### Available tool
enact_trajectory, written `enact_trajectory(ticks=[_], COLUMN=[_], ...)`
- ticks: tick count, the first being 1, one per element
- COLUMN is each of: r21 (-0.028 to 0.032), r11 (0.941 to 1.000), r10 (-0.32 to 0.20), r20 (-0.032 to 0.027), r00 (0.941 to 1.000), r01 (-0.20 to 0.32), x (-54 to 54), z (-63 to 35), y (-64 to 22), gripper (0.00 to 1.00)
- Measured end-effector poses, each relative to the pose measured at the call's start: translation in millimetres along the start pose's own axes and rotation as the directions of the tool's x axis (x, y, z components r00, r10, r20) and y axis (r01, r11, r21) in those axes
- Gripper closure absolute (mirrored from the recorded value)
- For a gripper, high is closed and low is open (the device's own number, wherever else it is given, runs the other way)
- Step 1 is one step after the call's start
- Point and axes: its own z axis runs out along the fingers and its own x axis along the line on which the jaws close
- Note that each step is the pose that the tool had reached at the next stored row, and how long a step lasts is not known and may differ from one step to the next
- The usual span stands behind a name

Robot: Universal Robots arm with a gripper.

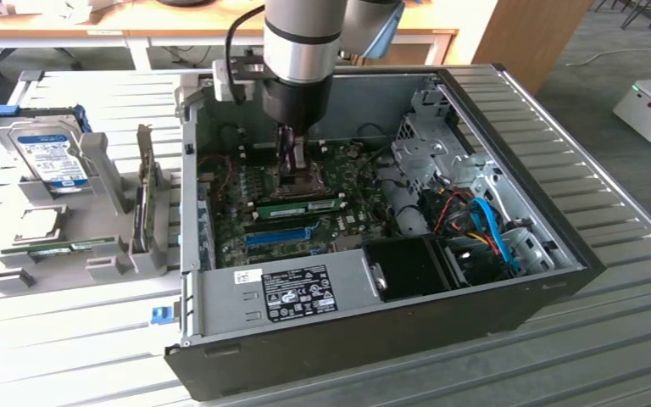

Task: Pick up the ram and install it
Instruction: 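Press down the ram until it locks into place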

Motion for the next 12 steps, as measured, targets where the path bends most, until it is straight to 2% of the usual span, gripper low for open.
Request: enact_trajectory(ticks=[12], r21=[0.0000], r11=[1.0000], r10=[0.000], r20=[0.0000], r00=[1.0000], r01=[0.000], x=[-0.5], z=[-19.6], y=[0.7], gripper=[0.89])
